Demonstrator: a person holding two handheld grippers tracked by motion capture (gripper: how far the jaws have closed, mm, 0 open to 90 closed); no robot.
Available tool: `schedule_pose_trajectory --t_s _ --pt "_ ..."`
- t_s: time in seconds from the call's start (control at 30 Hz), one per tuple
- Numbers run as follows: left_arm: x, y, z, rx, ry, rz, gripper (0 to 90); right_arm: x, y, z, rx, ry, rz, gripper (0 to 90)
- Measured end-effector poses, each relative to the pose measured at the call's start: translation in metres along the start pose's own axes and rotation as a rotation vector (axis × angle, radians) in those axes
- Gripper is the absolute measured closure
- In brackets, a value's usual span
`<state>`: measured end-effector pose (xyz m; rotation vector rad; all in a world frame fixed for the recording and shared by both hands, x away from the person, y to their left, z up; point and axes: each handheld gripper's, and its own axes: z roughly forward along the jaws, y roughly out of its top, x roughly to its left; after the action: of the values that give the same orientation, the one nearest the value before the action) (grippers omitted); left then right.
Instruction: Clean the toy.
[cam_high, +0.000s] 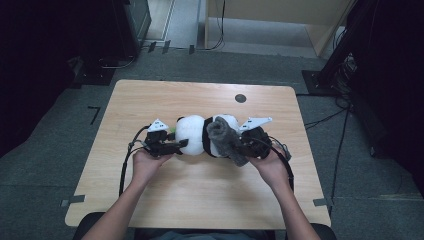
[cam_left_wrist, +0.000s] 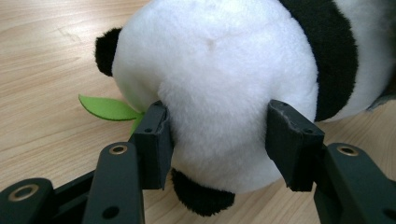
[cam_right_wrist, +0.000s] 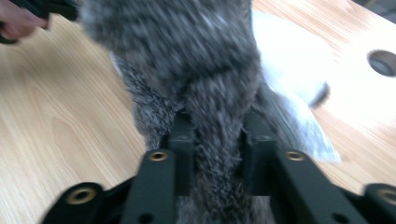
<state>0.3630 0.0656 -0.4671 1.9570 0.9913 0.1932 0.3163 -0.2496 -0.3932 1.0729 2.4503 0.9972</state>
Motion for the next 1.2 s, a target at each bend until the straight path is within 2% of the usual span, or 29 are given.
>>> schedule_pose_trajectory --t_s 0.1,0.2,0.33,0.4,0.47,0.57,0.67,0.73,0.83,0.9,1.2 --pt "0.000 0.000 0.000 -0.001 0.001 0.000 45.4 0.002 0.002 0.008 -0.025 0.033 -0.005 58.9" --pt "0.000 0.000 0.000 0.000 0.001 -0.001 45.4 0.005 0.003 0.017 -0.025 0.041 -0.023 58.7" --pt "0.000 0.000 0.000 -0.002 0.000 -0.002 45.4 0.006 0.005 0.019 -0.035 0.074 -0.016 73.9" --pt "0.000 0.000 0.000 -0.003 0.001 -0.002 45.4 0.010 0.007 0.017 -0.048 0.099 -0.036 76.0" --pt "-0.001 0.000 0.001 -0.003 0.001 0.000 45.4 0.019 0.011 0.018 -0.040 0.149 -0.064 76.7" --pt "-0.001 0.000 0.001 -0.002 0.001 -0.001 45.4 0.036 0.016 0.025 0.018 0.208 -0.113 77.1" --pt "0.000 0.000 0.001 -0.004 -0.002 -0.004 45.4 0.051 0.017 0.037 0.087 0.244 -0.179 77.2" --pt "0.000 0.001 0.001 -0.004 -0.004 -0.006 45.4 0.057 0.017 0.045 0.133 0.249 -0.212 77.2" --pt "0.000 0.001 0.001 -0.003 -0.003 -0.007 45.4 0.062 0.017 0.056 0.173 0.256 -0.229 77.1" --pt "0.000 0.001 0.001 -0.004 -0.003 -0.008 45.5 0.063 0.019 0.065 0.165 0.259 -0.237 77.0" --pt "0.001 0.001 0.000 -0.002 -0.007 -0.012 45.6 0.059 0.028 0.098 0.157 0.213 -0.195 76.9"
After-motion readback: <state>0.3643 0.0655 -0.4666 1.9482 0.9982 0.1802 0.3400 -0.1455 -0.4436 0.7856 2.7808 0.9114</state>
